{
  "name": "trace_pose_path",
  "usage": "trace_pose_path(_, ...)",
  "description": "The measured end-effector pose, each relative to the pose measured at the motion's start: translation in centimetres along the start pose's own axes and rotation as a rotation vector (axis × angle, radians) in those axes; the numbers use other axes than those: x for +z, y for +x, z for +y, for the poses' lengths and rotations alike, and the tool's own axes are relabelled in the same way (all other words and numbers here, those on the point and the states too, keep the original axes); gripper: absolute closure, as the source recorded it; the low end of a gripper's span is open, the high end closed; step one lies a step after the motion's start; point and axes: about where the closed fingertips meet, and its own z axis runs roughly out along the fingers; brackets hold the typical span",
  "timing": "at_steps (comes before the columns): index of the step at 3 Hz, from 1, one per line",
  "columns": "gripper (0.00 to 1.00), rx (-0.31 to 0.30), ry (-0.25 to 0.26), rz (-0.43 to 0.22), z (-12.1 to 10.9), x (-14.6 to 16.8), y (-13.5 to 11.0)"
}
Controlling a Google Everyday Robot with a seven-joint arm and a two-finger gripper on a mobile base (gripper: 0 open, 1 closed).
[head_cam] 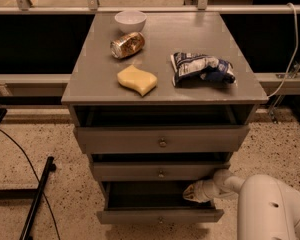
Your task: Open bottom drawer
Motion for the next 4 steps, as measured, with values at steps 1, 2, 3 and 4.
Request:
trace_pose_path(1, 1.00, 0.000, 0.000, 0.000, 0.00, 0.00, 0.00)
trace_pose_path(2, 1.00, 0.000, 0.000, 0.000, 0.00, 0.00, 0.00)
trace_pose_path(3, 1.00, 0.000, 0.000, 0.000, 0.00, 0.00, 0.00)
trace_pose_path(4, 0.82, 0.000, 0.000, 0.000, 0.00, 0.00, 0.00)
